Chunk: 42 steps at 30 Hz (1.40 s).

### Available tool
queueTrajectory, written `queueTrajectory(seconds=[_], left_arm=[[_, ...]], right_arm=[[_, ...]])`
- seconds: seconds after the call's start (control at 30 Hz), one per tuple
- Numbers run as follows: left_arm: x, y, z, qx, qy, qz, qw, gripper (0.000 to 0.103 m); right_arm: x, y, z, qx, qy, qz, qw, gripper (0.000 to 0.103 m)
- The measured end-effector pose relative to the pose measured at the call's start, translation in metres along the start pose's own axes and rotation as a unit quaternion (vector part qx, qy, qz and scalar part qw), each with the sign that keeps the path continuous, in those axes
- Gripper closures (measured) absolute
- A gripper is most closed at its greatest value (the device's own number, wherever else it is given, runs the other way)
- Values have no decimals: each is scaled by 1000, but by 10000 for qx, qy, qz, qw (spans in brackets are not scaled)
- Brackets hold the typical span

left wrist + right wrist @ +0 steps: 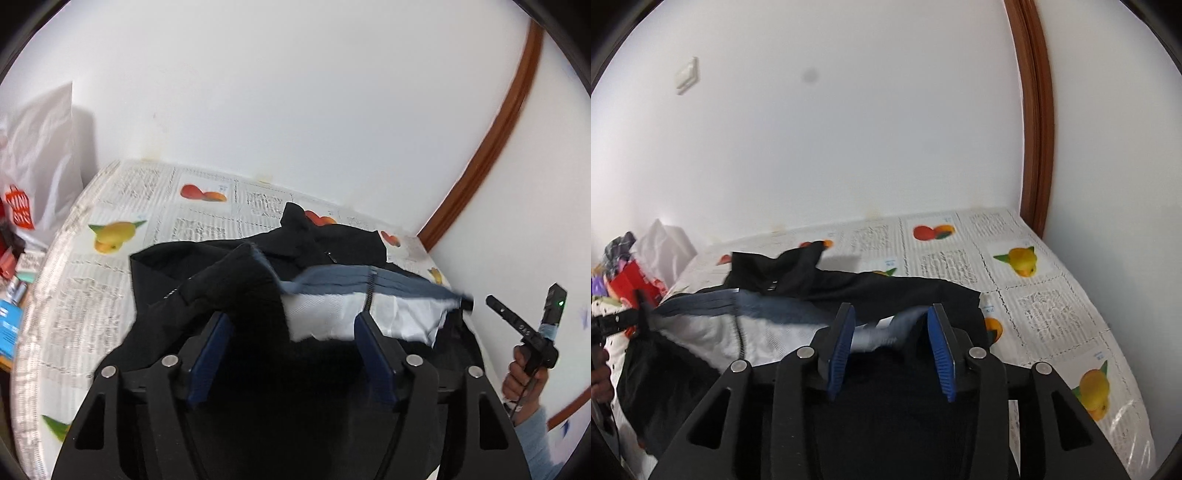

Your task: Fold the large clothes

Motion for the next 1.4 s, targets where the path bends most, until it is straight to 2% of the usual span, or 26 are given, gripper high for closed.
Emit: queueTrajectory(seconds=[0.1, 0.2, 0.27, 0.33, 0.43, 0.53, 0.57, 0.73, 0.93, 1.17, 1.4], left_arm=[[-8, -2, 0, 171, 140, 74, 9997, 35], [-18, 10, 1, 408, 269, 339, 9982, 34], [-23, 27, 1, 705, 391, 630, 9947, 34], [-26, 40, 4, 849, 402, 725, 9929, 34], [-23, 58, 7, 1118, 447, 729, 9900, 34], [-18, 73, 12, 1437, 526, 670, 9859, 34], [-16, 76, 15, 1486, 515, 640, 9855, 34], [-9, 89, 23, 1690, 452, 545, 9831, 34], [-5, 111, 19, 1695, 461, 551, 9829, 34], [1, 131, 6, 1717, 505, 555, 9823, 34], [10, 151, -9, 1801, 571, 569, 9803, 34]], right_arm=[[-12, -2, 14, 67, -337, 267, 9991, 61], [-32, 12, 30, 177, -694, 761, 9945, 61], [-44, 29, 40, 191, -832, 1087, 9904, 61], [-52, 50, 52, 290, -943, 1390, 9854, 61], [-53, 82, 65, 313, -1094, 1568, 9811, 61], [-42, 110, 61, -110, -1129, 1539, 9816, 62], [-34, 119, 52, -344, -1039, 1468, 9831, 61], [-16, 139, 6, -936, -725, 1399, 9831, 62], [-21, 153, -18, -925, -848, 1481, 9810, 62], [-18, 169, -51, -563, -392, 1540, 9857, 62], [-7, 182, -69, -549, -389, 1550, 9856, 62]])
Point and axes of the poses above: each gripper's, at about its wrist camera, not at the fingertips, and y roughly the way its jaws point, z to its left, x to its top, the point moved 1 cm from there along y, roughly the way its jaws point, and after that the axes turned 4 degrees about x, right-handed, at the moved point
